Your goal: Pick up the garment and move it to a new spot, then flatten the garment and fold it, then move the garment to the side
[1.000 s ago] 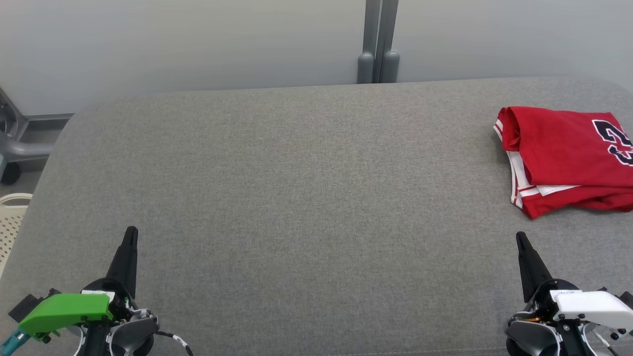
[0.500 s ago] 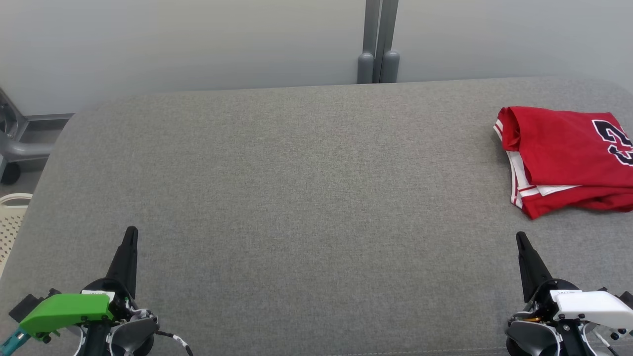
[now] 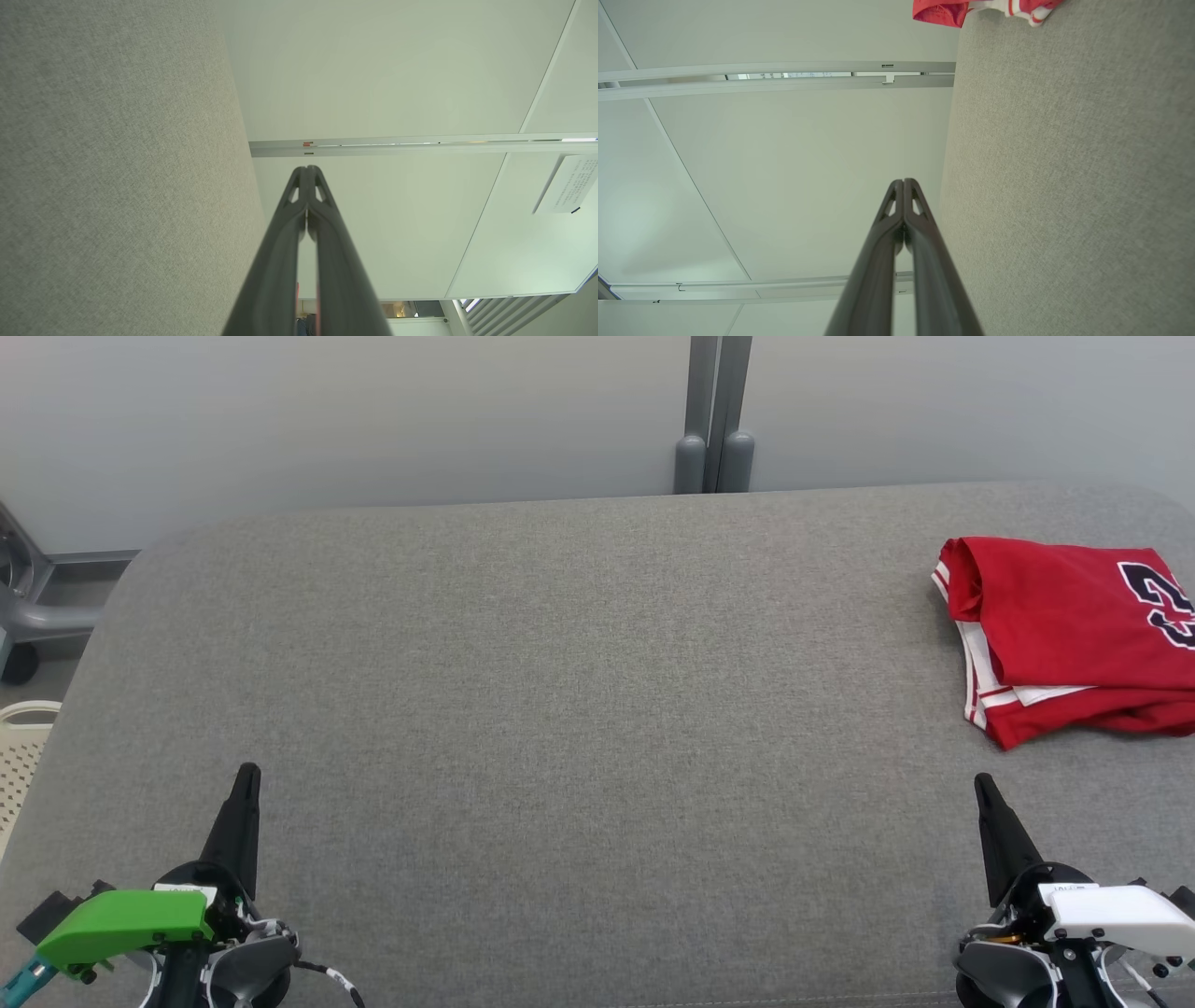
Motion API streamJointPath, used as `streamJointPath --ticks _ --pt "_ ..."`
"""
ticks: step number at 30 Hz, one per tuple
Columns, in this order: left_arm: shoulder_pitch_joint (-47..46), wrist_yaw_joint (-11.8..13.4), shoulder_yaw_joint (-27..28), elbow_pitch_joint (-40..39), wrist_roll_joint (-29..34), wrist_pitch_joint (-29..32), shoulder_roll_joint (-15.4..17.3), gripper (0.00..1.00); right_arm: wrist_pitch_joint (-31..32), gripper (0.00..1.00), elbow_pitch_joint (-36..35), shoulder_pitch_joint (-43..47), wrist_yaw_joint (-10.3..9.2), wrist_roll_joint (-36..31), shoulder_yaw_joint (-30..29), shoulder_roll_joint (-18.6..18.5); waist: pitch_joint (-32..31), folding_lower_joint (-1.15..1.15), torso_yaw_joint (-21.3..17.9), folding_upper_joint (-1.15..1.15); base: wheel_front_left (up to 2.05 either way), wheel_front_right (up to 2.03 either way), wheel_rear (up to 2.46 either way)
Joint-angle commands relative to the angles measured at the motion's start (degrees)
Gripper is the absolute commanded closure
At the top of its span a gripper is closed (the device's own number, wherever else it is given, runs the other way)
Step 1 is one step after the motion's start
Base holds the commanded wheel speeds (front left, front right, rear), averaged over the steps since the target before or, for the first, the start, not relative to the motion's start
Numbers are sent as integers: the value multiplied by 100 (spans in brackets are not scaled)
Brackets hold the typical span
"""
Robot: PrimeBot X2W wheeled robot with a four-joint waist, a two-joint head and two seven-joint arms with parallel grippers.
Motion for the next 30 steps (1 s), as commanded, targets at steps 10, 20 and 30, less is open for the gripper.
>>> streamJointPath --ticks 10,20,30 --pt "-72 -28 15 -18 18 20 3 100 13 100 -24 -15 2 25 3 -25 0 0 0 0 0 0 0" --pt "-72 -28 15 -18 18 20 3 100 12 100 -24 -15 2 26 4 -26 0 0 0 0 0 0 0" --pt "-72 -29 15 -18 18 20 3 100 10 100 -25 -15 2 28 6 -27 0 0 0 0 0 0 0"
